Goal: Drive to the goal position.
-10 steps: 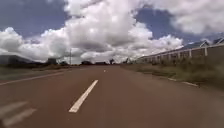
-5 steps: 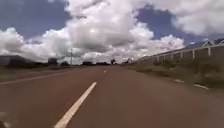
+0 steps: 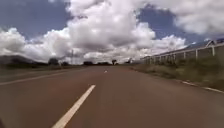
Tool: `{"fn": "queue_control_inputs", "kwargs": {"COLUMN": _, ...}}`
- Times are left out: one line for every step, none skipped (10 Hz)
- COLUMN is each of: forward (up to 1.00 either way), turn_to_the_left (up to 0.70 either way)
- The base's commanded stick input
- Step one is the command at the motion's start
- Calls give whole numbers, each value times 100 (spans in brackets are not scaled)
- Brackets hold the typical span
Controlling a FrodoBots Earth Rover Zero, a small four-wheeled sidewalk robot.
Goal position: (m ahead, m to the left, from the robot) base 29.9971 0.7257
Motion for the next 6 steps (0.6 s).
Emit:
{"fn": "queue_control_inputs", "kwargs": {"forward": 100, "turn_to_the_left": 0}}
{"fn": "queue_control_inputs", "kwargs": {"forward": 100, "turn_to_the_left": 0}}
{"fn": "queue_control_inputs", "kwargs": {"forward": 100, "turn_to_the_left": 0}}
{"fn": "queue_control_inputs", "kwargs": {"forward": 100, "turn_to_the_left": 0}}
{"fn": "queue_control_inputs", "kwargs": {"forward": 100, "turn_to_the_left": 0}}
{"fn": "queue_control_inputs", "kwargs": {"forward": 100, "turn_to_the_left": 0}}
